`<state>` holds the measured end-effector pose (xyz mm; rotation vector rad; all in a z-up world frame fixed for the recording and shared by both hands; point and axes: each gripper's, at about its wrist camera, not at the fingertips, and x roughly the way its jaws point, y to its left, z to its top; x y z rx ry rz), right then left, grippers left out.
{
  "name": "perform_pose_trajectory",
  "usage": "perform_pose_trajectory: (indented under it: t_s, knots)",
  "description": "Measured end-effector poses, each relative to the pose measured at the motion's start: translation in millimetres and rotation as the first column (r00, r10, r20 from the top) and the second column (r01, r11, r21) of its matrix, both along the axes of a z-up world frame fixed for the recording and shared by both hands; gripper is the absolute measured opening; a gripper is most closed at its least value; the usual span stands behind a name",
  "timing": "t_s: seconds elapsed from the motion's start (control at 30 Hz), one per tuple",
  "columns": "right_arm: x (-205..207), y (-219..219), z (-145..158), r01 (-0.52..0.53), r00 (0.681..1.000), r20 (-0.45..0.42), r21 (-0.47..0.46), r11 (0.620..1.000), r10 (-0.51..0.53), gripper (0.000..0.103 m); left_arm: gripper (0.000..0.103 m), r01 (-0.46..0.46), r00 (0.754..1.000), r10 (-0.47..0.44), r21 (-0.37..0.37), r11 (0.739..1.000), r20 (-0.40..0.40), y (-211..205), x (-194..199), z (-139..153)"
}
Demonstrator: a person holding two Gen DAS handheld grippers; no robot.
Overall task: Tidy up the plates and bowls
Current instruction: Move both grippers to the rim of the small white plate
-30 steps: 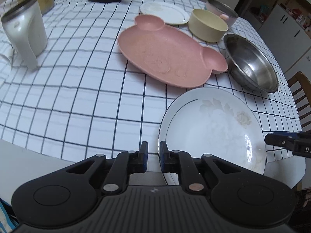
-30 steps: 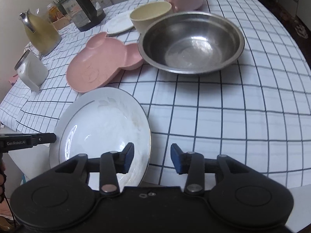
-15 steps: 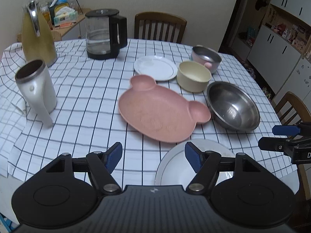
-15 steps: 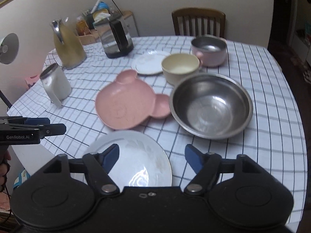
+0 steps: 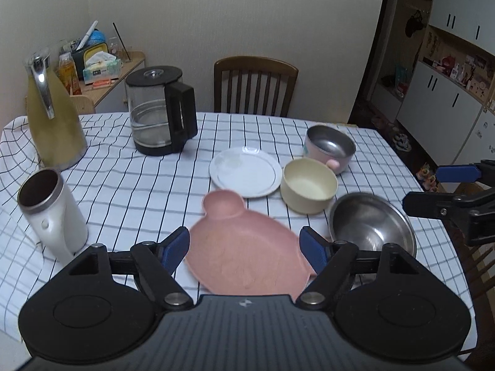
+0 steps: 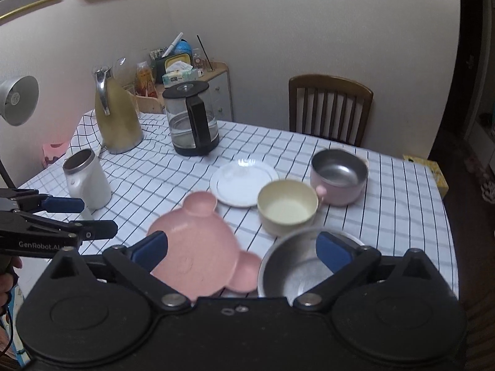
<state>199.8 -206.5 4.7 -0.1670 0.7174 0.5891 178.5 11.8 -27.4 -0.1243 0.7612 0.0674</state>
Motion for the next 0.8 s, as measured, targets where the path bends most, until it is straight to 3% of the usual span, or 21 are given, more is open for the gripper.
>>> perform_pose_trajectory:
  t_s: [0.2, 0.33, 0.63, 0.8]
  knots:
    - [52, 13, 12, -0.037, 0.999, 0.025, -0.015, 0.999, 0.037, 0.103, 0.078, -0.024, 1.0, 0.024, 0.025, 0.999, -0.001, 4, 47, 7]
    - [92, 23, 7, -0.054, 0.999, -0.004, -0.018, 0.998, 0.054, 0.103, 0.078, -0.051, 0.998, 0.052, 0.023, 0.998, -0.02, 10, 81, 4]
    - [171, 48, -22, -0.081, 0.995, -0.061, -0.074, 0.994, 0.077, 0.102, 0.078, -0.113, 0.988, 0.115, 0.022, 0.993, -0.103, 27, 159, -26]
    - [213, 67, -42, -0.098, 0.992, -0.095, -0.121, 0.988, 0.087, 0.1, 0.078, -0.184, 0.968, 0.175, -0.032, 0.982, -0.177, 45, 196, -53]
